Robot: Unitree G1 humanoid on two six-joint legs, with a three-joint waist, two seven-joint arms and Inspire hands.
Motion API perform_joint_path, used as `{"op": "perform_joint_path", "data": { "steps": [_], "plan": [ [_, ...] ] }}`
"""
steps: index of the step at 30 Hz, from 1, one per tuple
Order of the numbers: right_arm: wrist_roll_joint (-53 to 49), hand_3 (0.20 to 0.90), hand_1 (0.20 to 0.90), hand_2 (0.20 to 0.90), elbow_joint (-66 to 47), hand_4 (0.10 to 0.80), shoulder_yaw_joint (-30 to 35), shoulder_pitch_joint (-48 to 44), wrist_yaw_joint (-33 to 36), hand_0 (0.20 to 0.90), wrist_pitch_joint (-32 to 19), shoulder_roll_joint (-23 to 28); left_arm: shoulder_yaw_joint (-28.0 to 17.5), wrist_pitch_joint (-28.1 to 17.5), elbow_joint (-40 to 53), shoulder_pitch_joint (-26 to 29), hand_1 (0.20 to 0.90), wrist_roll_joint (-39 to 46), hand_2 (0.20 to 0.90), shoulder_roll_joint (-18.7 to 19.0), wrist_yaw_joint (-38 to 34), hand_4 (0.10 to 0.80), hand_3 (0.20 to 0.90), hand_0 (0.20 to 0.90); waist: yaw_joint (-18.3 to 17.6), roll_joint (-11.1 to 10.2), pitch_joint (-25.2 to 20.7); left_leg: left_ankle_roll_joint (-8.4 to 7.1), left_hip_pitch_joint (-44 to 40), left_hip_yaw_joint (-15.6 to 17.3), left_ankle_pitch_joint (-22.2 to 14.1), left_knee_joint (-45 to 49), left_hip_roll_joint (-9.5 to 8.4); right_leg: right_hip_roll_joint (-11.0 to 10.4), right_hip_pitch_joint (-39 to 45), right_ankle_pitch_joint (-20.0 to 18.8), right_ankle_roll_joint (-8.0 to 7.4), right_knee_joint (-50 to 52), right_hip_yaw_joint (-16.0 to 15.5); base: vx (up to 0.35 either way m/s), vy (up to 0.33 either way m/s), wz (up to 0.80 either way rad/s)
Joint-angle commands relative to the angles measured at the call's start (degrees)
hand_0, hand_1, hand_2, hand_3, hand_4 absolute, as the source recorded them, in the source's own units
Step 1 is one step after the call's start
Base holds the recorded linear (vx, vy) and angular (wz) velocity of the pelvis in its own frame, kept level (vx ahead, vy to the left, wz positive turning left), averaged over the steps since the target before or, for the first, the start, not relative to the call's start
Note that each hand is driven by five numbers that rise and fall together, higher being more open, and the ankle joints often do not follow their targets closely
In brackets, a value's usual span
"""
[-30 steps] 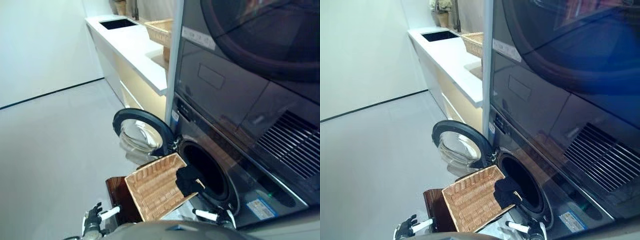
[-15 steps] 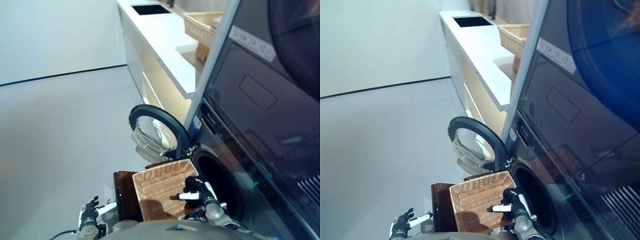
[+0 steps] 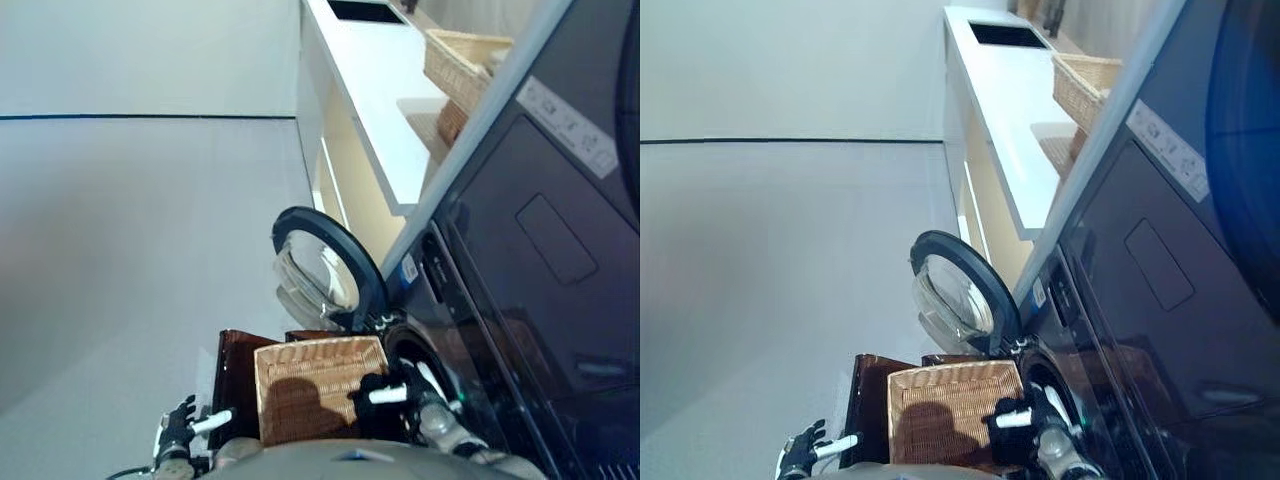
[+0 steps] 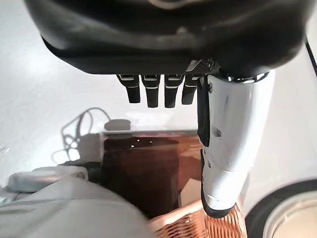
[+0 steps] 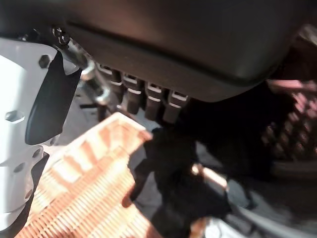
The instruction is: Pick up the clothes and place them into the washing machine
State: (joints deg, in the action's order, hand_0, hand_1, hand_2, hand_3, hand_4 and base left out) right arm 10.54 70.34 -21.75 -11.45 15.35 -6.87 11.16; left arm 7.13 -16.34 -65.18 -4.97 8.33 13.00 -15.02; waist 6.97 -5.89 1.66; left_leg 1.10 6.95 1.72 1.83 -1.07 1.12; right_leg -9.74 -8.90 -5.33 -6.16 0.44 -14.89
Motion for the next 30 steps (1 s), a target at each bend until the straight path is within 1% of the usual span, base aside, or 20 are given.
{"op": "perform_joint_path", "data": {
  "steps": [1, 2, 3, 5, 9, 11, 12, 13, 14, 15, 17, 18, 19, 20, 21, 22, 23, 26, 30],
  "plan": [
    [3.9, 0.900, 0.900, 0.900, -4.4, 0.800, -4.0, -11.2, 3.7, 0.900, -1.2, 3.9, 1.4, -6.8, 8.9, 7.2, 0.900, 2.8, 0.900, 0.9, -4.2, 0.800, 0.900, 0.900, 1.6, 1.3, 6.2, -2.68, 6.1, 1.3, 0.1, 2.5, 0.08, -2.6, -7.0, -0.7, -0.78, 6.2, 1.0, -0.334, -0.035, 0.06],
    [6.3, 0.900, 0.900, 0.900, -5.7, 0.800, -7.1, -14.5, 4.6, 0.900, -0.7, 5.0, 2.2, -8.1, 15.7, 8.4, 0.900, 3.4, 0.900, 1.5, -5.6, 0.800, 0.900, 0.900, 1.9, 1.3, 8.8, -2.68, 9.4, 0.8, 0.1, 4.9, 0.18, -2.7, -9.7, -0.7, -0.41, 7.5, 0.9, -0.211, -0.033, 0.09],
    [6.3, 0.900, 0.900, 0.900, -5.7, 0.800, -7.1, -14.5, 4.6, 0.900, -0.7, 5.0, 2.2, -8.0, 15.8, 8.4, 0.900, 3.3, 0.900, 1.5, -5.6, 0.800, 0.900, 0.900, 1.8, 1.3, 8.7, -2.68, 9.6, 0.8, 0.0, 5.1, 0.18, -2.8, -9.9, -0.7, -0.40, 7.6, 0.9, -0.195, -0.046, 0.07],
    [7.8, 0.900, 0.900, 0.900, -6.7, 0.800, -9.1, -17.6, 5.6, 0.900, -0.3, 6.5, 2.9, -9.0, 23.2, 9.3, 0.900, 3.1, 0.900, 2.0, -6.7, 0.800, 0.900, 0.900, 2.2, 1.6, 11.5, -2.85, 13.2, 0.4, -0.2, 8.0, 0.19, -3.1, -12.5, -0.5, -0.11, 9.3, 0.7, -0.142, -0.027, 0.07],
    [8.7, 0.900, 0.900, 0.900, -7.7, 0.800, -11.6, -22.8, 6.6, 0.900, 0.2, 9.0, 4.0, -9.9, 36.7, 10.6, 0.900, 2.1, 0.900, 2.3, -6.9, 0.800, 0.900, 0.900, 2.3, 2.4, 14.3, -3.29, 19.7, -0.5, -0.5, 11.7, 0.15, -3.7, -18.0, 0.2, 0.14, 12.6, 0.0, -0.109, -0.025, 0.05],
    [11.5, 0.900, 0.900, 0.900, -8.5, 0.800, -13.3, -25.4, 8.6, 0.900, 1.3, 10.3, 3.3, -10.4, 42.5, 11.4, 0.900, 2.0, 0.900, 2.5, -6.8, 0.800, 0.900, 0.900, 2.2, 2.7, 15.6, -3.55, 23.9, -0.9, -0.8, 14.4, 0.21, -3.9, -21.8, 1.0, 0.39, 15.4, 0.1, -0.098, -0.042, 0.17],
    [14.9, 0.900, 0.900, 0.900, -5.8, 0.800, -14.5, -27.6, 10.2, 0.900, 2.9, 11.6, 3.2, -10.5, 45.8, 12.7, 0.900, 0.3, 0.900, 2.6, -7.8, 0.800, 0.900, 0.900, 2.3, 2.9, 15.9, -3.72, 27.0, -1.2, -1.3, 16.3, 0.43, -4.1, -24.7, 1.7, 0.49, 17.5, 0.0, -0.085, -0.036, 0.20],
    [14.9, 0.900, 0.900, 0.900, -5.7, 0.800, -14.6, -27.6, 10.2, 0.900, 2.8, 11.6, 3.2, -10.5, 45.8, 12.7, 0.900, 0.3, 0.900, 2.6, -7.8, 0.800, 0.900, 0.900, 2.3, 2.9, 15.7, -3.72, 27.3, -1.2, -1.4, 16.5, 0.42, -4.1, -25.0, 1.8, 0.49, 17.6, 0.1, -0.073, -0.032, 0.19],
    [19.1, 0.900, 0.900, 0.900, -1.4, 0.800, -17.2, -30.2, 11.1, 0.900, 4.7, 13.1, 3.5, -10.5, 48.8, 13.3, 0.900, 0.0, 0.900, 1.9, -7.8, 0.800, 0.900, 0.900, 2.9, 3.5, 16.1, -3.84, 30.1, -1.6, -1.9, 18.5, 0.30, -4.5, -27.5, 2.4, 0.49, 19.8, -0.1, -0.036, -0.016, 0.15],
    [19.1, 0.900, 0.900, 0.900, -1.3, 0.800, -17.3, -30.2, 11.2, 0.900, 4.6, 13.1, 3.5, -10.4, 48.9, 13.2, 0.900, -0.1, 0.900, 1.8, -7.8, 0.800, 0.900, 0.900, 2.9, 3.5, 15.9, -3.84, 30.4, -1.7, -2.0, 18.7, 0.29, -4.5, -27.8, 2.5, 0.49, 19.9, -0.1, -0.039, -0.026, 0.11],
    [23.3, 0.900, 0.900, 0.900, 0.7, 0.800, -19.1, -31.3, 11.3, 0.900, 5.9, 14.2, 4.1, -10.4, 50.7, 14.1, 0.900, -2.7, 0.900, 2.2, -8.8, 0.800, 0.900, 0.900, 3.0, 4.0, 16.0, -3.93, 32.6, -1.9, -2.2, 20.0, 0.19, -4.8, -29.6, 2.9, 0.62, 21.3, -0.2, -0.019, -0.008, 0.09],
    [23.3, 0.900, 0.900, 0.900, 0.7, 0.800, -19.2, -31.3, 11.3, 0.900, 5.9, 14.2, 4.1, -10.4, 50.7, 14.1, 0.900, -2.7, 0.900, 2.1, -8.9, 0.800, 0.900, 0.900, 3.0, 4.0, 15.9, -3.93, 32.8, -1.9, -2.2, 20.1, 0.18, -4.8, -29.8, 2.9, 0.62, 21.4, -0.2, -0.021, -0.008, 0.07],
    [31.8, 0.900, 0.900, 0.900, 3.9, 0.800, -22.8, -31.7, 10.1, 0.900, 8.7, 15.0, 4.6, -9.5, 51.9, 15.3, 0.900, -6.3, 0.900, 3.0, -9.5, 0.800, 0.900, 0.900, 3.1, 4.6, 15.3, -4.11, 35.1, -2.2, -2.7, 21.3, 0.12, -5.1, -32.4, 3.8, 0.66, 23.9, 0.1, 0.079, -0.020, 0.07],
    [34.0, 0.900, 0.900, 0.900, 5.0, 0.800, -23.5, -32.0, 10.2, 0.900, 9.6, 15.0, 4.8, -9.2, 51.6, 15.5, 0.900, -6.9, 0.900, 2.8, -9.7, 0.800, 0.900, 0.900, 3.3, 4.9, 14.9, -4.44, 35.0, -2.6, -4.5, 21.8, 0.19, -5.0, -32.8, 5.5, 0.10, 25.1, 0.6, -0.015, -0.006, 0.07],
    [34.0, 0.900, 0.900, 0.900, 5.1, 0.800, -23.4, -32.0, 10.3, 0.900, 9.6, 15.0, 4.8, -9.2, 51.6, 15.6, 0.900, -7.0, 0.900, 2.8, -9.7, 0.800, 0.900, 0.900, 3.3, 5.0, 15.1, -4.16, 35.8, -2.3, -2.8, 21.6, 0.08, -5.2, -33.4, 4.1, 0.73, 24.7, 0.1, -0.026, 0.004, 0.11],
    [35.9, 0.900, 0.900, 0.900, 5.8, 0.800, -23.9, -32.2, 10.3, 0.900, 10.0, 15.4, 5.2, -9.2, 51.8, 15.8, 0.900, -7.9, 0.900, 2.9, -9.9, 0.800, 0.900, 0.900, 3.3, 5.2, 15.1, -4.11, 36.7, -2.4, -2.8, 22.1, 0.02, -5.4, -34.5, 4.0, 0.76, 25.3, 0.3, -0.040, -0.005, 0.14],
    [36.9, 0.900, 0.900, 0.900, 6.5, 0.800, -24.0, -32.5, 10.2, 0.900, 10.4, 16.2, 5.4, -9.1, 51.9, 16.1, 0.900, -8.4, 0.900, 3.1, -10.1, 0.800, 0.900, 0.900, 3.3, 5.5, 15.0, -4.37, 37.0, -2.6, -4.6, 22.8, -0.05, -5.2, -34.9, 5.7, 0.19, 26.3, 0.8, 0.046, -0.019, 0.13],
    [39.8, 0.900, 0.900, 0.900, 6.9, 0.800, -24.4, -32.7, 10.5, 0.900, 11.5, 17.9, 5.9, -8.6, 53.7, 17.3, 0.900, -9.2, 0.900, 3.0, -10.3, 0.800, 0.900, 0.900, 3.2, 6.4, 14.8, -4.48, 39.4, -3.0, -3.9, 22.4, 0.06, -5.3, -37.5, 5.8, 0.25, 27.1, 0.6, -0.025, -0.028, 0.04],
    [41.5, 0.900, 0.900, 0.900, 7.2, 0.800, -25.0, -33.0, 10.1, 0.900, 12.4, 18.5, 6.4, -8.3, 54.4, 17.9, 0.900, -9.1, 0.900, 2.6, -10.6, 0.800, 0.900, 0.900, 2.9, 6.6, 14.9, -4.91, 41.3, -3.8, -2.8, 21.8, 0.36, -5.0, -39.7, 6.5, 0.62, 28.5, 0.4, -0.031, -0.044, 0.06]
  ]
}}
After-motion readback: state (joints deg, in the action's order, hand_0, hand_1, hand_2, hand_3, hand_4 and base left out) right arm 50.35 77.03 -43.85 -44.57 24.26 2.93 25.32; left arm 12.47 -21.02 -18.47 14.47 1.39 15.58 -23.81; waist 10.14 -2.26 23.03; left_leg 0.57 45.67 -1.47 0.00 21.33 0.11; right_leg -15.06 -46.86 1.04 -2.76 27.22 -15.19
